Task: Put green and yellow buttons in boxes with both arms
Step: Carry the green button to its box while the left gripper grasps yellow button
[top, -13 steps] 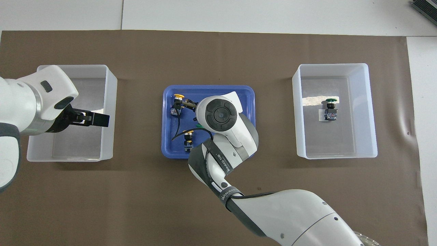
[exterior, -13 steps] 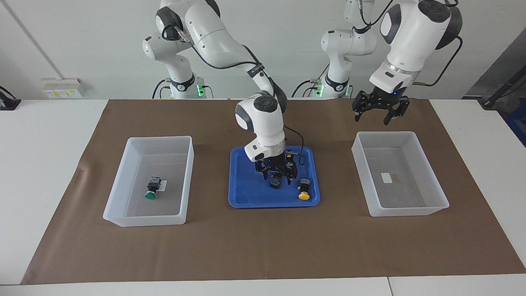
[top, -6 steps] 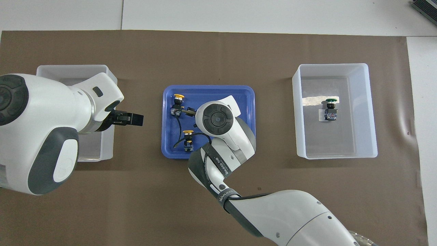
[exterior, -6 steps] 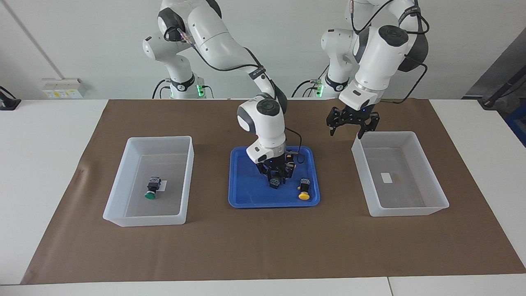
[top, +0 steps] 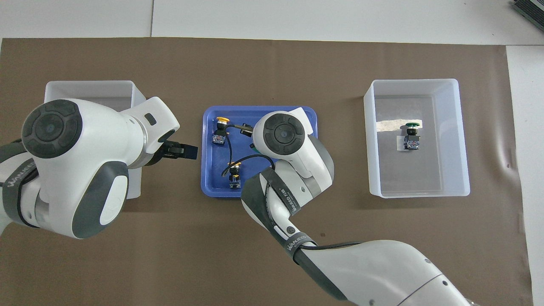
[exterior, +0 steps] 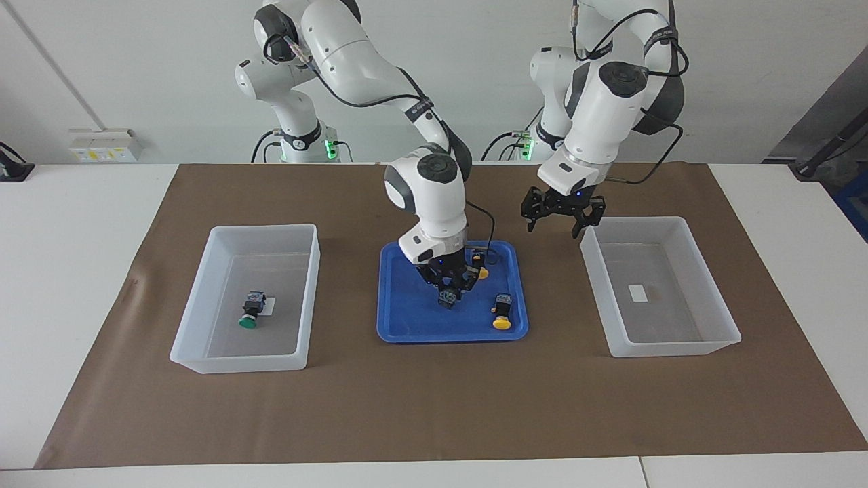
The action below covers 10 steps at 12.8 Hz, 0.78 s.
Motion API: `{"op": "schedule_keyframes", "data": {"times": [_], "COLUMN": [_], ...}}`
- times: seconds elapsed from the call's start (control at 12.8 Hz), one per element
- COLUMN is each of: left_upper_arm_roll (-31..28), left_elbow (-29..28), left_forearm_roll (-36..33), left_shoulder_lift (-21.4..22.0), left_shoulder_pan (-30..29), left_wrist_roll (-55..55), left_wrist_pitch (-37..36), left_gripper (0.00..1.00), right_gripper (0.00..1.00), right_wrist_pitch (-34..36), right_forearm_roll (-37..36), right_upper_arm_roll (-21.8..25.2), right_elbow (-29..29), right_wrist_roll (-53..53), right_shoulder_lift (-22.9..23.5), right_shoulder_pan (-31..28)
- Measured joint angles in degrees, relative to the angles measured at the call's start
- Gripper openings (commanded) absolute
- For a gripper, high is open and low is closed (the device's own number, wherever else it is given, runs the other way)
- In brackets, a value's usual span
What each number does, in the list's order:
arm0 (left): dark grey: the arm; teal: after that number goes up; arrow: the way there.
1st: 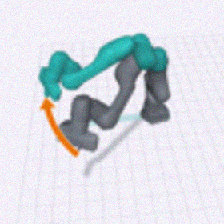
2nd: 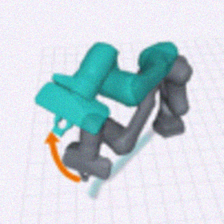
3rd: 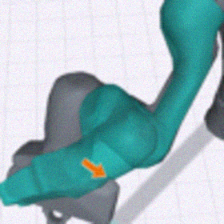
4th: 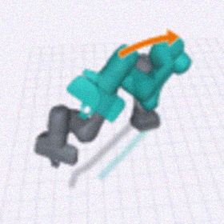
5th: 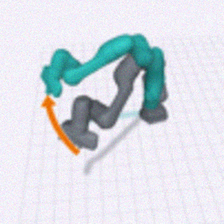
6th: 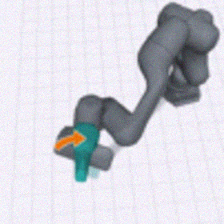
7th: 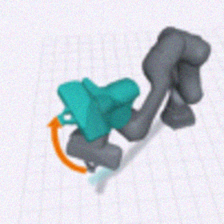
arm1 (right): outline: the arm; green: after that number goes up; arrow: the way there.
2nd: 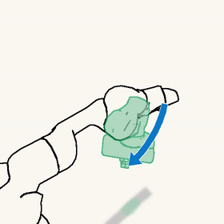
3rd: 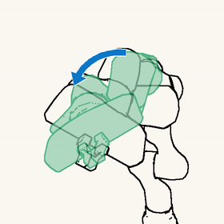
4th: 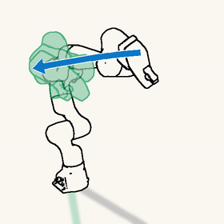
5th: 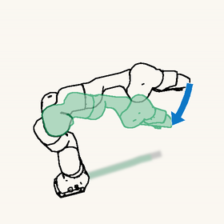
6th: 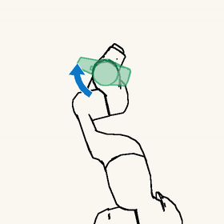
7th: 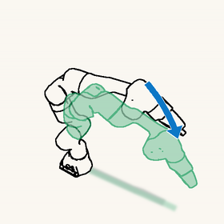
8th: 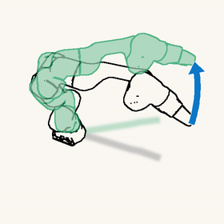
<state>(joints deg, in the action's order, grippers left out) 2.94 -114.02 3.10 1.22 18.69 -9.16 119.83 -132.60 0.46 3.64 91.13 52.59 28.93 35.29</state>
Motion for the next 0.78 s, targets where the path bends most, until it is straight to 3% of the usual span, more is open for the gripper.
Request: {"op": "schedule_keyframes", "data": {"times": [0.31,0.55,0.78], "left_upper_arm_roll": [-0.02,0.05,0.04], "left_elbow": [-2.44,-5.52,-7.02], "left_forearm_roll": [0.0,0.0,0.0], "left_shoulder_lift": [-1.25,-2.59,-3.97], "left_shoulder_pan": [1.08,4.62,7.28], "left_wrist_roll": [-1.93,-6.17,-9.16], "left_wrist_pitch": [5.52,10.69,14.4], "left_gripper": [1.0,1.0,1.0], "right_gripper": [0.0,0.0,0.0], "right_wrist_pitch": [10.93,15.94,12.95], "right_forearm_roll": [0.09,0.09,0.13], "right_upper_arm_roll": [0.05,0.1,0.1], "right_elbow": [0.2,1.28,7.9], "right_wrist_roll": [-12.13,-25.29,-34.62], "right_shoulder_lift": [-10.11,-11.82,-13.28], "right_shoulder_pan": [-9.87,-17.12,-22.61]}}
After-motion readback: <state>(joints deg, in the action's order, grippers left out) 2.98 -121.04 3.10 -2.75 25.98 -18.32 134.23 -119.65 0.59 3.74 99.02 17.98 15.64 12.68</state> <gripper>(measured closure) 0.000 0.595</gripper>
